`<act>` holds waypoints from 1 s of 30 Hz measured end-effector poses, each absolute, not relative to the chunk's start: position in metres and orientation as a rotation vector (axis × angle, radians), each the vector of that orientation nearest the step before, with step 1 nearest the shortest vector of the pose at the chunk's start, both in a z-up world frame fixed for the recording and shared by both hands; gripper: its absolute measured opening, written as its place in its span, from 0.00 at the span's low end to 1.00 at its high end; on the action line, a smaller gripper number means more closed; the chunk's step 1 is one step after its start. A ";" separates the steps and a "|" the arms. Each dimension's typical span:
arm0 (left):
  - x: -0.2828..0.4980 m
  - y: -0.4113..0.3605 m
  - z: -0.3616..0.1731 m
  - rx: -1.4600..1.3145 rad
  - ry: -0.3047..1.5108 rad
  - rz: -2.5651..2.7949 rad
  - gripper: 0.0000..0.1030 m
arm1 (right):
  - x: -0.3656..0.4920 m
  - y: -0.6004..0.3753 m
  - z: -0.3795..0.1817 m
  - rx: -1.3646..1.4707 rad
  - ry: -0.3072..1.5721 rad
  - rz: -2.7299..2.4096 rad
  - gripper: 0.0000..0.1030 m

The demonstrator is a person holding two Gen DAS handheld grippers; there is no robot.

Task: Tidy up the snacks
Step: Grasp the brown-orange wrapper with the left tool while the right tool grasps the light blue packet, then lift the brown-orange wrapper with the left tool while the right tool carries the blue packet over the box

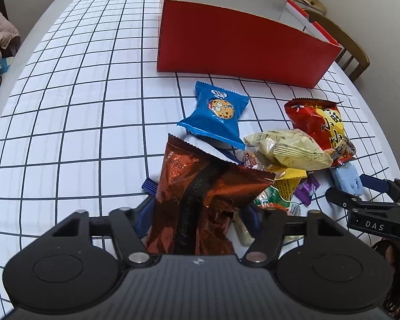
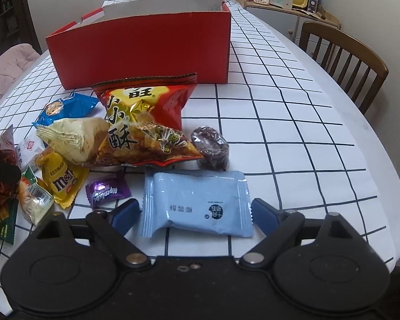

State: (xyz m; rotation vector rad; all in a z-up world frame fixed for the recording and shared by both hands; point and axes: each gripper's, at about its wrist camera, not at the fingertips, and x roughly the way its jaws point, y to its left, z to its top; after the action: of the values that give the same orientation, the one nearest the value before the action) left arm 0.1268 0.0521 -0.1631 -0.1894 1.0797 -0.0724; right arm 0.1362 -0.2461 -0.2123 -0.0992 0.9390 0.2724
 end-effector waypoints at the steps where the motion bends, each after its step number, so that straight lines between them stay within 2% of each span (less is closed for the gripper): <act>1: 0.127 0.053 -0.163 -0.194 1.080 -0.071 0.58 | 0.136 -0.247 -0.212 -0.100 0.934 0.267 0.80; 5: 0.126 0.055 -0.162 -0.219 1.075 -0.052 0.48 | 0.135 -0.251 -0.209 -0.073 0.926 0.266 0.70; 13: 0.119 0.055 -0.154 -0.229 1.054 -0.038 0.46 | 0.127 -0.249 -0.202 -0.077 0.906 0.266 0.47; 30: 0.086 0.050 -0.098 -0.242 0.966 -0.057 0.46 | 0.089 -0.260 -0.154 -0.044 0.826 0.241 0.46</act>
State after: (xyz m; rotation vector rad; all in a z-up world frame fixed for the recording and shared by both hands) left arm 0.0858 0.0500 -0.0982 -0.2418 0.9661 -0.0568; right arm 0.0887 -0.2596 -0.1543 -0.0444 0.8256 0.2405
